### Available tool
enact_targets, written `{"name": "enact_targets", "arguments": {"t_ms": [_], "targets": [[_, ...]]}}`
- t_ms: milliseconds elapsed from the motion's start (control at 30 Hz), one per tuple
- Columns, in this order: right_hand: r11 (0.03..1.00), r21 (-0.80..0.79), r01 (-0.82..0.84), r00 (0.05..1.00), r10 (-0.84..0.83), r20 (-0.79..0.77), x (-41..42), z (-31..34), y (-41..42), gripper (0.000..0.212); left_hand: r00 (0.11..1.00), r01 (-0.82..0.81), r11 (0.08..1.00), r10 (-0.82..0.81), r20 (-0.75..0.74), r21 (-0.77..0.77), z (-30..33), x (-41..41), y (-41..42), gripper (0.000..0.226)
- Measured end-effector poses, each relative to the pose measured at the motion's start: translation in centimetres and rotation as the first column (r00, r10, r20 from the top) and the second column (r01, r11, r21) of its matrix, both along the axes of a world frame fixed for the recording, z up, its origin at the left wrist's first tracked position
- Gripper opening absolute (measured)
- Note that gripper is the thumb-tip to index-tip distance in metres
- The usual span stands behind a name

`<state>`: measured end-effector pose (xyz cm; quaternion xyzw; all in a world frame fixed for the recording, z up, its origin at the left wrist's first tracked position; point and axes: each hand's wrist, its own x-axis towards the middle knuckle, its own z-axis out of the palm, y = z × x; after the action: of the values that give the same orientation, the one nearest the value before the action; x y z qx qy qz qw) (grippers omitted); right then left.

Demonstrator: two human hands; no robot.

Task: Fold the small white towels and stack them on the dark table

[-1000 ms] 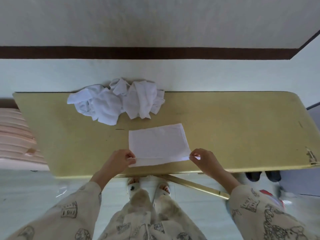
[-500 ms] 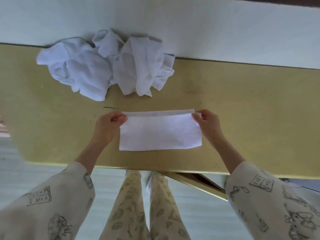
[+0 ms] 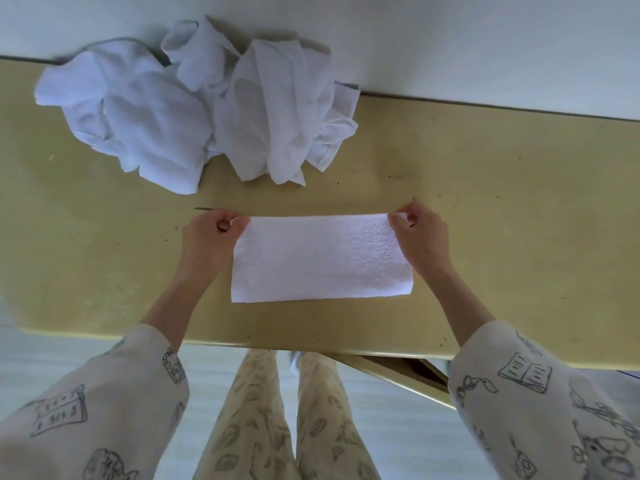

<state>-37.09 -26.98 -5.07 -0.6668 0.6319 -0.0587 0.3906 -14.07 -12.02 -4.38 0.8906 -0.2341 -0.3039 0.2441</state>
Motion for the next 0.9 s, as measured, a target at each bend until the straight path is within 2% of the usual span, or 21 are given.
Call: {"name": "enact_targets", "arguments": {"t_ms": [400,500,633,667,733,800,900], "targets": [[0.993,-0.103,-0.050,0.996,0.043,-0.074,0.4,-0.6,0.5,0.011,0.999,-0.001,1.000,0.002,0.033,-0.018,0.3,-0.4,-0.5,0.021],[0.985,-0.162,-0.067,0.994,0.053,-0.092,0.3,-0.7,0.6,0.015,0.999,-0.011,1.000,0.012,0.041,-0.018,0.3,-0.5,-0.5,0.024],[0.982,-0.189,-0.028,0.996,0.010,-0.092,-0.2,-0.5,1.1,0.032,0.997,-0.075,0.997,0.075,0.033,-0.001,0.5,-0.4,0.0,0.044],[0.970,-0.242,-0.027,0.993,-0.002,-0.120,-0.5,-0.5,1.4,0.036,0.993,-0.082,0.997,0.082,0.082,0.002,0.6,-0.4,0.4,0.048],[0.913,-0.403,-0.070,0.981,-0.011,-0.195,-0.9,-0.4,2.5,0.038,0.940,0.019,0.999,-0.029,0.341,0.032,0.6,-1.0,1.4,0.046],[0.823,-0.543,-0.168,0.978,0.069,-0.198,-0.6,-0.5,4.2,0.036,0.822,0.209,0.976,-0.211,0.529,0.065,0.4,-2.9,2.0,0.039],[0.723,-0.565,-0.398,0.916,0.345,-0.204,1.4,-1.7,7.4,0.036,0.705,0.495,0.865,-0.457,0.542,0.086,-1.0,-6.7,1.6,0.036]]}}
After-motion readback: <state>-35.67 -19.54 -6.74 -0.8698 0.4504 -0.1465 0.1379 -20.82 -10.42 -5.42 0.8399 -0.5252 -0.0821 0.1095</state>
